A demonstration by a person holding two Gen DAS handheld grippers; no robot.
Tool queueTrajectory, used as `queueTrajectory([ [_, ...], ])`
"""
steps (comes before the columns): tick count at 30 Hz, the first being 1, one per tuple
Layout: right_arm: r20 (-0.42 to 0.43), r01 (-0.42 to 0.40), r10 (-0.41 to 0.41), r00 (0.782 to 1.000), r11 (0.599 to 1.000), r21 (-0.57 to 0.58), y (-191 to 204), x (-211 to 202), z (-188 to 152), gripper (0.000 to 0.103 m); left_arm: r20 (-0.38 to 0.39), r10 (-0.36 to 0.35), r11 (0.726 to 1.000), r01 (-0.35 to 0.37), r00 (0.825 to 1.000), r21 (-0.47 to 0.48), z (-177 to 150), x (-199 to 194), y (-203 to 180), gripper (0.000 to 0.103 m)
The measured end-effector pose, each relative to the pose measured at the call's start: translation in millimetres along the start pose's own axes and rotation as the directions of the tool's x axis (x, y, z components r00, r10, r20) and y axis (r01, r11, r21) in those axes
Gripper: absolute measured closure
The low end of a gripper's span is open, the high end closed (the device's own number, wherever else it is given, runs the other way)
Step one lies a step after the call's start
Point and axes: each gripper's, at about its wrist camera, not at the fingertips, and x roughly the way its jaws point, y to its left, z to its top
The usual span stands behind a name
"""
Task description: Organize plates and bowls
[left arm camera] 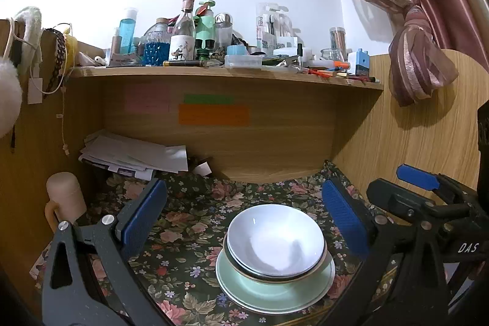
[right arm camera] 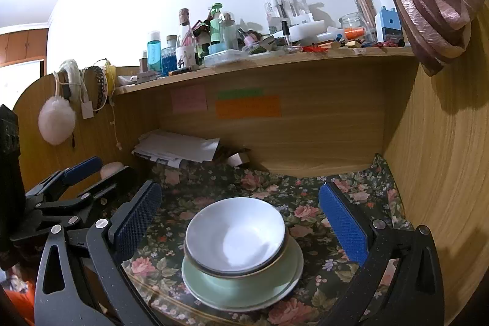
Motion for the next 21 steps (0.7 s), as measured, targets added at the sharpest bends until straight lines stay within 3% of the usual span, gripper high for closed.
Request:
queueTrajectory([
  [21,0.000,-0.008,0.008,1.000,1.000,0.001,-1.4,2.1,0.4,0.000,-0.008,0.001,1.000,-0.001,1.000,-0.009,-0.5,5.4,-0.2,0.000],
])
